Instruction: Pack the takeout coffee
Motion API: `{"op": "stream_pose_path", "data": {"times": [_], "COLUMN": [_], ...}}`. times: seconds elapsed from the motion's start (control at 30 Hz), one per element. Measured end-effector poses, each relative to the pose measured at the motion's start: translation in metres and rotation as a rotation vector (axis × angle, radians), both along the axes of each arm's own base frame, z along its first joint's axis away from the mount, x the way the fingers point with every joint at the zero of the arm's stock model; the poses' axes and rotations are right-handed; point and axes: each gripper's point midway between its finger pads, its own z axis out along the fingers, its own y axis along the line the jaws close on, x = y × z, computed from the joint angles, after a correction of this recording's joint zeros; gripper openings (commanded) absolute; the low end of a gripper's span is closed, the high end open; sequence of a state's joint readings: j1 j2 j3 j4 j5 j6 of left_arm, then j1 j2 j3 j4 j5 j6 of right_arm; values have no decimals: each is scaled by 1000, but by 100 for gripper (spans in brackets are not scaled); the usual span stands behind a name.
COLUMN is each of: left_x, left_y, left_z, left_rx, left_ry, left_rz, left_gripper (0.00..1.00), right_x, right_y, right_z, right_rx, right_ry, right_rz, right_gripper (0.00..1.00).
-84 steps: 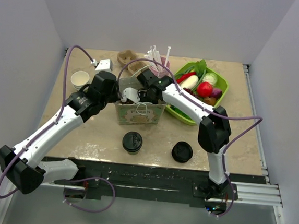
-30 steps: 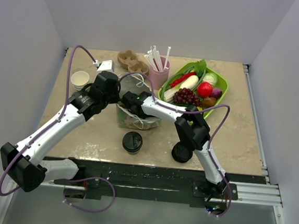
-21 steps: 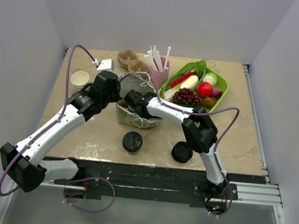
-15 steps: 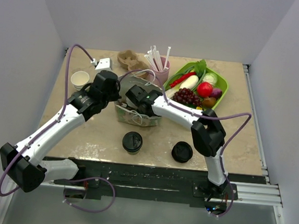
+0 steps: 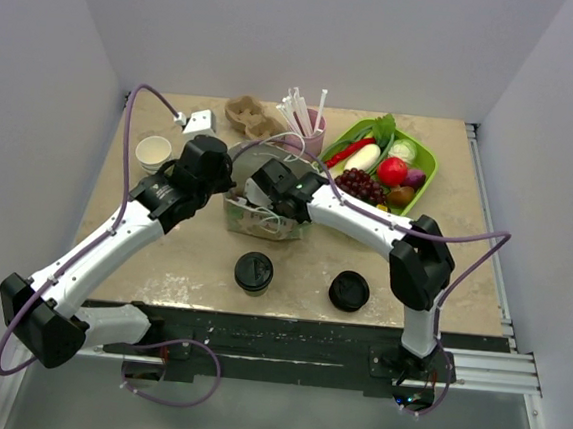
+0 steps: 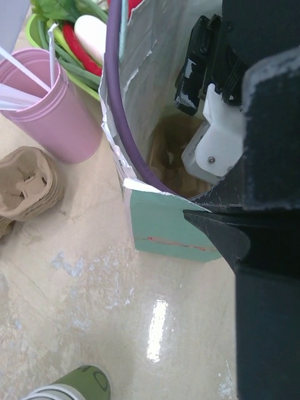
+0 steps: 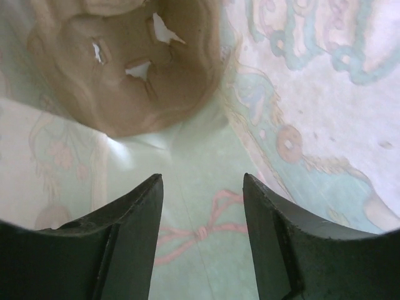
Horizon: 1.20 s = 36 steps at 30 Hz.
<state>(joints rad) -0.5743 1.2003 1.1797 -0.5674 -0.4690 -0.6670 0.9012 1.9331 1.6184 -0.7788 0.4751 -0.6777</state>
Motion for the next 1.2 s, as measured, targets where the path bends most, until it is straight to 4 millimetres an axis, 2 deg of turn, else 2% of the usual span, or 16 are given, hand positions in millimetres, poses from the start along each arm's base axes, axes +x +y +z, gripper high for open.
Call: {"op": "stream_pose_path", "data": {"times": [0.3, 0.53, 0.57, 0.67, 0.83, 0.9, 1.0, 1.2], "left_x": [0, 1, 3, 6, 0, 0, 0, 0], "left_y": [-17, -28, -24, -10, 3, 5, 6, 6], "left_z": [17, 30, 32, 21, -15, -17, -16, -17], "left_rx": [-83, -132, -119, -86, 13, 21, 23, 25], "left_ry": [-45, -77, -86, -59, 42, 48, 45, 46], "left_rz": [-47, -72, -57, -2, 30, 34, 37, 39], "left_gripper": [0, 0, 0, 0, 0, 0, 0, 0], "right_x": [-8, -17, -21, -28, -43, -50, -59, -68], "right_y": [-10, -12, -8, 0, 14, 11, 4, 0], "right_z": [26, 42, 46, 85, 188, 213, 230, 225], "right_rx": [80, 166, 210, 362, 733, 828, 919, 1020], "right_ry": [-41, -66, -60, -115, -282, -319, -346, -302], "right_rz": [4, 13, 21, 48, 99, 107, 98, 23], "right_gripper": [68, 74, 75, 80, 89, 92, 95, 98]}}
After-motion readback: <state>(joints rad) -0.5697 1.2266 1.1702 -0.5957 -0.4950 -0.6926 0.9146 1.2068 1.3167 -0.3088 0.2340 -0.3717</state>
